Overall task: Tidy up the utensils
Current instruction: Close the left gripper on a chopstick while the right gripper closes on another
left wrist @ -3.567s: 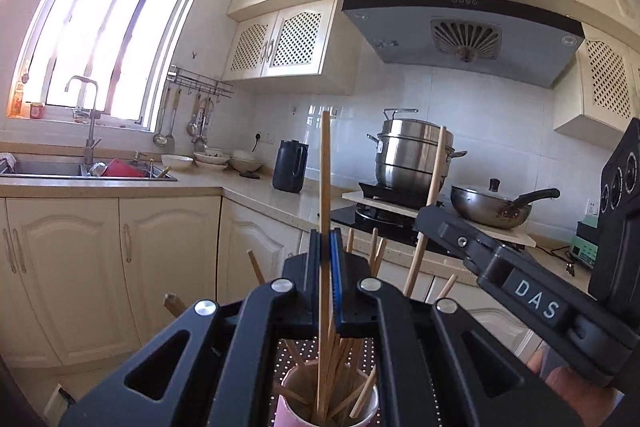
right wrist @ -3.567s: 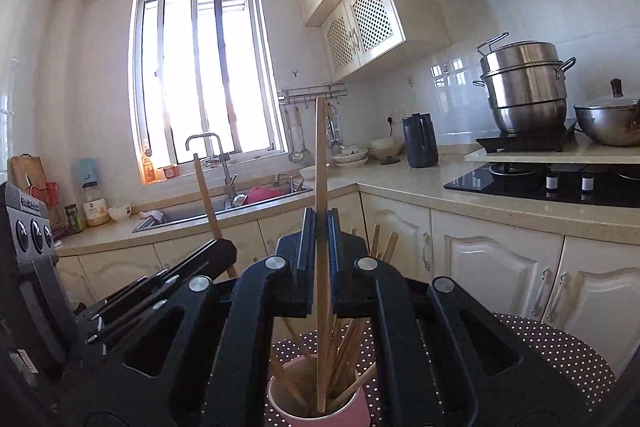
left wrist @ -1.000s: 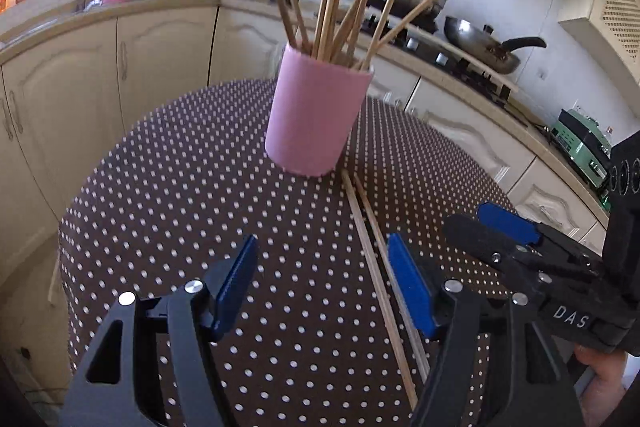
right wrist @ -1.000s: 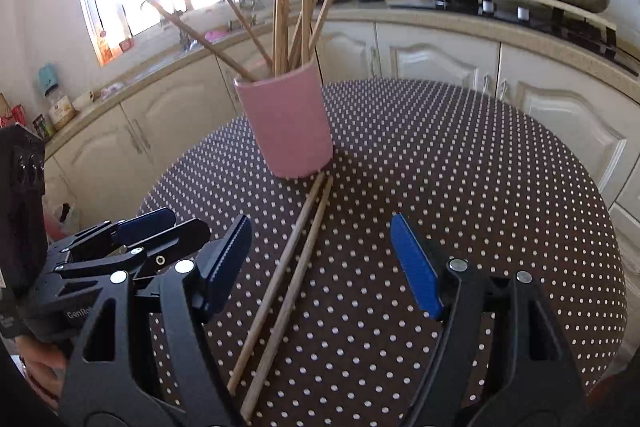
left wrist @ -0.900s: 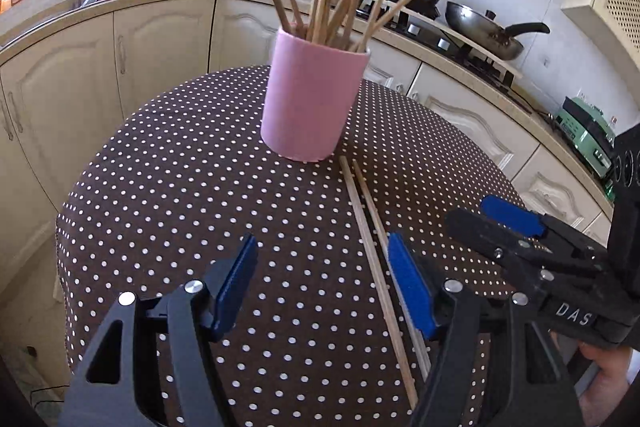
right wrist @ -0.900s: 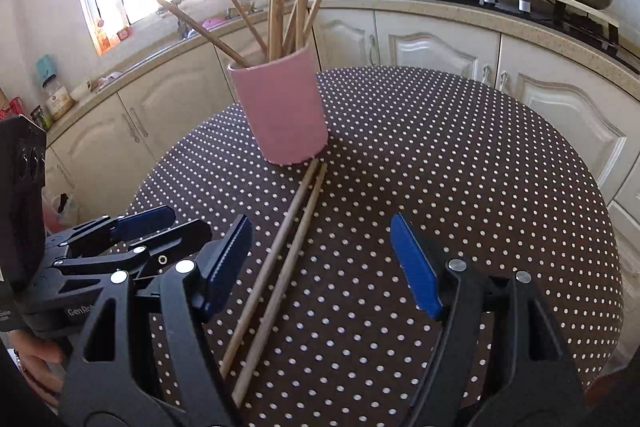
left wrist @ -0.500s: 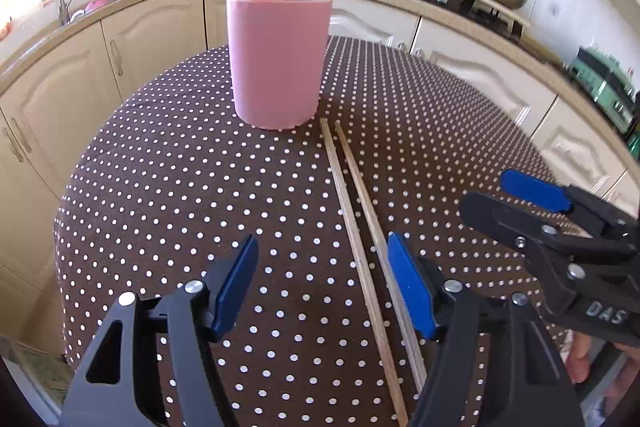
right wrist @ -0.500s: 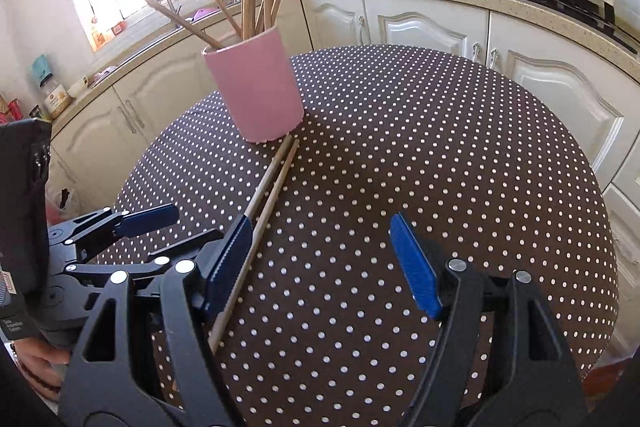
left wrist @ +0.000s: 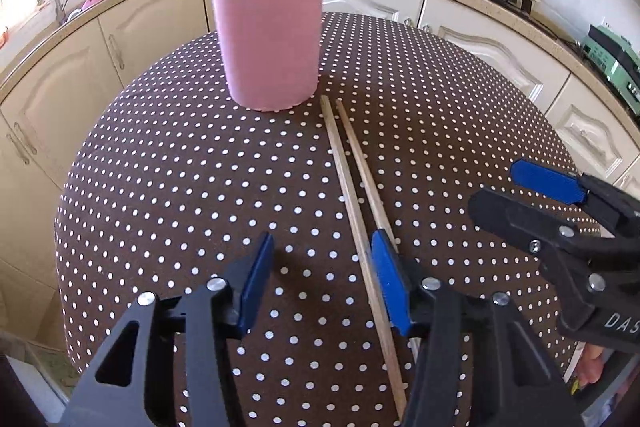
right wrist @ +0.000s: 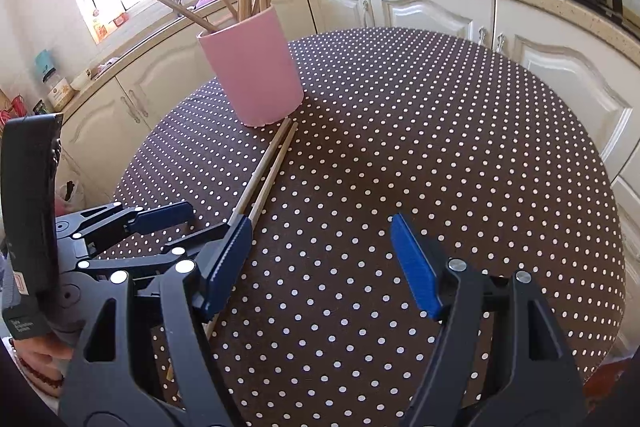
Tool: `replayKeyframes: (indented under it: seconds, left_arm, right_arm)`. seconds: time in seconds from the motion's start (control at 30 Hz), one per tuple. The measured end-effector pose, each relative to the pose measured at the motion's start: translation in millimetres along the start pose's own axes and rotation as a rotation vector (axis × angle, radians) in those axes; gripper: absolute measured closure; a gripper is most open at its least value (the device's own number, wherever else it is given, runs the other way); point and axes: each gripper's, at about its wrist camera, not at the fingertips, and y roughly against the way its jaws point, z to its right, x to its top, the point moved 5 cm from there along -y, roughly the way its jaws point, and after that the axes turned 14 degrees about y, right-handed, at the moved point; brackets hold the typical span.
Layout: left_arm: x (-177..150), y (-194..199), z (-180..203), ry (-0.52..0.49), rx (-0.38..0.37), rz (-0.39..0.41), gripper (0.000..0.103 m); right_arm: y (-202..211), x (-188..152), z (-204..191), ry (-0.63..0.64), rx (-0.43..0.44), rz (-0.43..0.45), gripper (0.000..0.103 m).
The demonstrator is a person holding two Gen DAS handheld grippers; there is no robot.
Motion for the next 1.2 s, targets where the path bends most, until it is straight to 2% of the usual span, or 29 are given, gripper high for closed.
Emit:
replayKeyframes:
  seconds: [0.2,0.3,0.4,0.47,0.57,0.67,0.7,0.8,0.9,1.03,1.07,1.13,1.2]
  left_arm:
    - [8,-7,9,-0.049,0.048,-0.026,0.052]
    - [14,-9,9,-0.046,0.059,-0.04,0.061]
    - [22,-10,2,-0.034,0.071,-0.051,0.079]
    - [25,-9,-6,-0.019,0.077,-0.061,0.095]
    - [25,-6,-14,0.001,0.053,-0.093,0.095]
    - [21,-2,-22,-0.013,0.06,-0.106,0.095]
    - [20,0,-24,-0.015,0.056,-0.11,0.095]
    - [20,2,-32,-0.004,0.038,-0.123,0.095]
    - [20,5,-39,-0.003,0.033,-0.127,0.095]
    - [23,6,-45,-0.006,0.027,-0.131,0.095]
    - [23,5,-47,-0.005,0.023,-0.132,0.095]
    - [26,3,-44,-0.008,0.022,-0.132,0.095]
    - [32,1,-43,-0.012,0.028,-0.134,0.095]
  right_arm:
    - [-8,6,3,0.001,0.02,-0.053,0.032]
    - [-12,11,4,-0.002,0.027,-0.076,0.032]
    - [-17,17,3,-0.005,0.04,-0.11,0.032]
    - [-23,23,-1,0.005,0.045,-0.143,0.032]
    - [-35,29,-9,0.018,0.046,-0.205,0.032]
    - [-48,36,-21,0.047,0.037,-0.256,0.032]
    - [-52,39,-25,0.047,0.042,-0.269,0.034]
    - [-62,43,-33,0.05,0.052,-0.315,0.049]
    - [-73,44,-38,0.061,0.046,-0.364,0.068]
    - [-80,49,-45,0.102,0.016,-0.4,0.072]
    - [-82,50,-47,0.125,0.005,-0.41,0.075]
    - [-86,53,-59,0.149,0.012,-0.43,0.091]
    - [-88,55,-61,0.168,0.019,-0.444,0.092]
